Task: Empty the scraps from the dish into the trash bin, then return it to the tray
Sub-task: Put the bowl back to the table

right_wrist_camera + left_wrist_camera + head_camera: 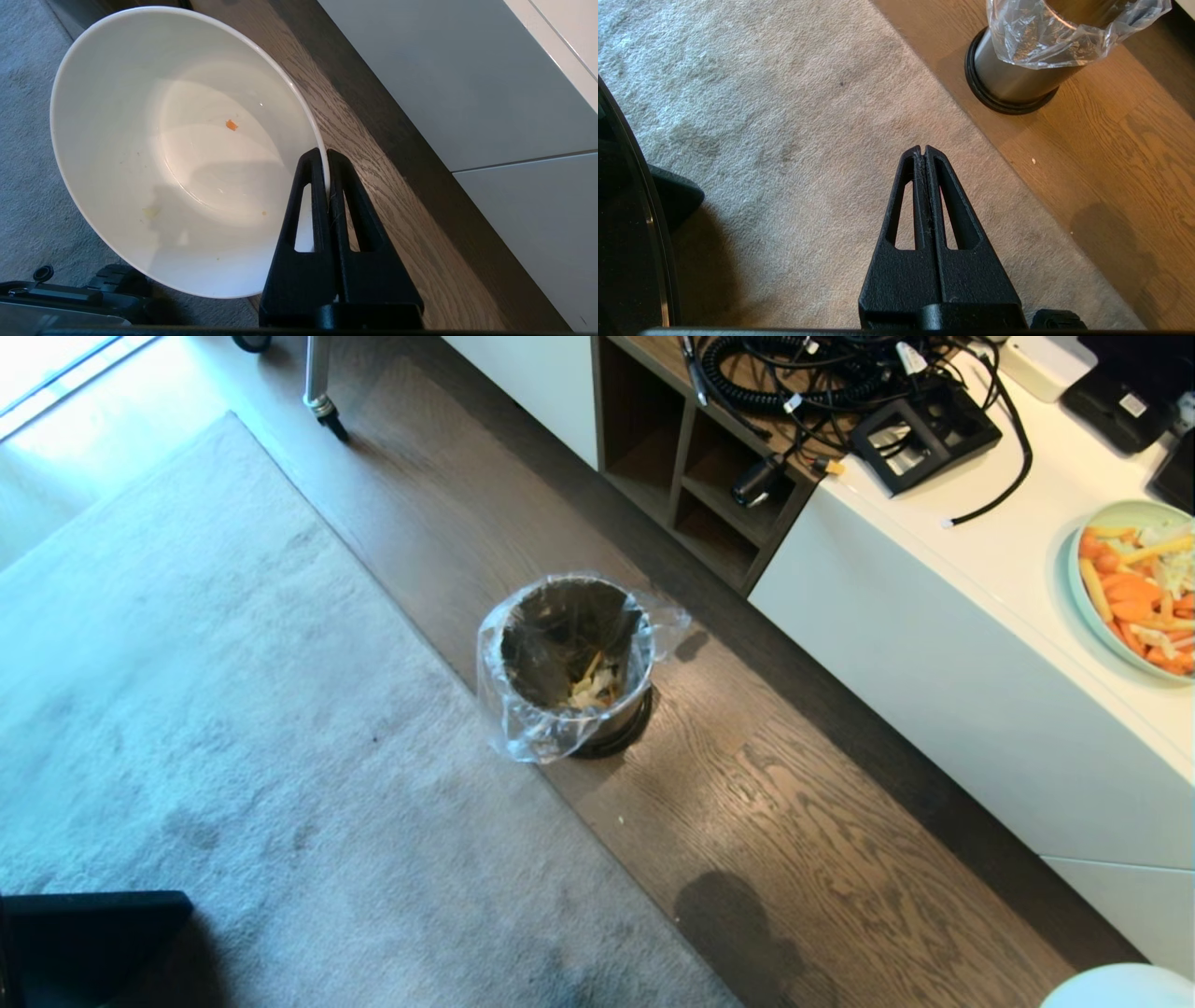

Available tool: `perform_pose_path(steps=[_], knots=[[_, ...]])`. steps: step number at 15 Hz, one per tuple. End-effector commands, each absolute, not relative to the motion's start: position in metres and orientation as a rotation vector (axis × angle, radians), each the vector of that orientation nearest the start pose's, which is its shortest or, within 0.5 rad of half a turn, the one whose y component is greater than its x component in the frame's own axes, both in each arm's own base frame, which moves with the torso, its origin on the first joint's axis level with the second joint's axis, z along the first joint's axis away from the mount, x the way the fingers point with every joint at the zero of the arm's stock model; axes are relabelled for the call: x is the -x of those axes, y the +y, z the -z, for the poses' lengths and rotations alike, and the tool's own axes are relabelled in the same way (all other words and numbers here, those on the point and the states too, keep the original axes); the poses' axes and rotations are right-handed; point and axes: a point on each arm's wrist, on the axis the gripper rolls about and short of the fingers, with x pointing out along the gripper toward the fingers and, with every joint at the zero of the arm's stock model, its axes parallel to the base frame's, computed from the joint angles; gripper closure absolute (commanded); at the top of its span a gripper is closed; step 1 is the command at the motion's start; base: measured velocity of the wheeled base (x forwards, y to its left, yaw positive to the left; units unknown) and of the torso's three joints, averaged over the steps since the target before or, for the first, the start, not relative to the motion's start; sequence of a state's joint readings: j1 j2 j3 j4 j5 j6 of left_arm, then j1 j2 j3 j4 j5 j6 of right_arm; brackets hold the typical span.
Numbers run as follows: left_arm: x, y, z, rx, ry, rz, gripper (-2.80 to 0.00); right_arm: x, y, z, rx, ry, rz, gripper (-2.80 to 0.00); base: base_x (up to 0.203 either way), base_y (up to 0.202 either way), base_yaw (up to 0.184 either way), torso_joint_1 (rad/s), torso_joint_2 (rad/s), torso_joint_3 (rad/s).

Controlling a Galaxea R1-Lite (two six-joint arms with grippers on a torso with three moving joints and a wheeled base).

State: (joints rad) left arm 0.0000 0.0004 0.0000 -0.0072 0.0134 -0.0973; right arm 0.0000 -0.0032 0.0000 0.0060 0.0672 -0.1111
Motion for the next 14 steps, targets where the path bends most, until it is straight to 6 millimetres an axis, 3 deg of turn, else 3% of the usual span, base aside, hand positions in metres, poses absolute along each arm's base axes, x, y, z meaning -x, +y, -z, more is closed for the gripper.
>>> perform_pose_path(steps=[1,14], knots=[[0.0228,0.0003,-0.0763,0.098,-0.008,-0.013,0.0,0.0229,0.0016,-0.0749,0.112,0.002,-0.069,0.0,0.0,0.0,0.0,0.0,0.0,0.0],[0.0228,0.0003,-0.0763,0.098,-0.008,-0.013,0.0,0.0229,0.0015,-0.0749,0.112,0.002,-0.069,0.0,0.0,0.0,0.0,0.004,0.0,0.181]])
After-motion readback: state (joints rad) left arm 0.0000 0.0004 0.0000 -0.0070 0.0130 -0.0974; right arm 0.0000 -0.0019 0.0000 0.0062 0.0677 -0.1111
